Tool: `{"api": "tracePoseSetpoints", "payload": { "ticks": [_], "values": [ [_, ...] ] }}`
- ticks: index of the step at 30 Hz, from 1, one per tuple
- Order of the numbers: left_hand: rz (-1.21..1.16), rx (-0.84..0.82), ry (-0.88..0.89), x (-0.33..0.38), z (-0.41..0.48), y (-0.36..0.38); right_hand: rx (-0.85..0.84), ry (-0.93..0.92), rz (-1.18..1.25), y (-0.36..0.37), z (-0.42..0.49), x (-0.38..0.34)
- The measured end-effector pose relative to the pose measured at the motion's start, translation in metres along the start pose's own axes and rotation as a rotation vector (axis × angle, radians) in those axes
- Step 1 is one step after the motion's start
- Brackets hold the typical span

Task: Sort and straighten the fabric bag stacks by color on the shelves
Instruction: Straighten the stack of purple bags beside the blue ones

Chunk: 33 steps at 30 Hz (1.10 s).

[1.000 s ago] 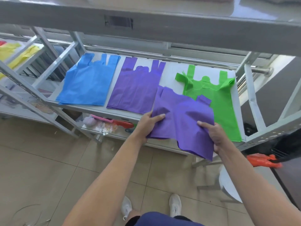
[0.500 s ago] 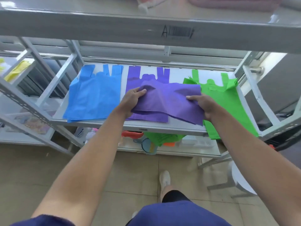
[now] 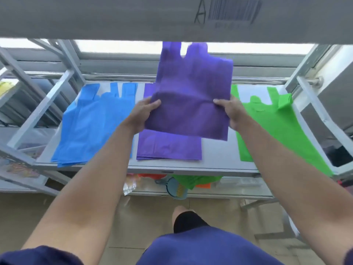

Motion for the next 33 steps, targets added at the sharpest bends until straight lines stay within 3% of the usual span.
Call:
{"api": "tracePoseSetpoints", "payload": {
  "ticks": [6,19,24,27,33],
  "values": [
    [0.443,0.221,-0.197,-0.087,0.002,-0.031,-0.072,0.301,-0.289,0.002,0.010,0.109],
    [0.590,0.332,-0.184,-0.092,-0.009,-0.039,-0.001,0.103,-0.569,0.006,0.015,0.097],
    [0.673,0.409,-0.109,-0.075,-0.032,-0.036,0.007,0.070,-0.806,-0.001,-0.027,0.071],
    [0.845,0.380,-0.091,-0.060,-0.059,-0.015,0.018,0.026,-0.832,-0.011,-0.067,0.048],
    [0.886,0.138,-0.097,-0.053,-0.112,0.048,0.081,0.039,-0.862,-0.052,-0.166,0.005]
  ]
}}
Point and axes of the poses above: each hand's wrist, its own z-axis towards the middle knuckle, its own y-axis out of the palm, x = y × z, the point moved 9 cm from there along z, towards the middle knuckle, and after that the axes turned 7 degrees about -z, right-handed, at the moved point
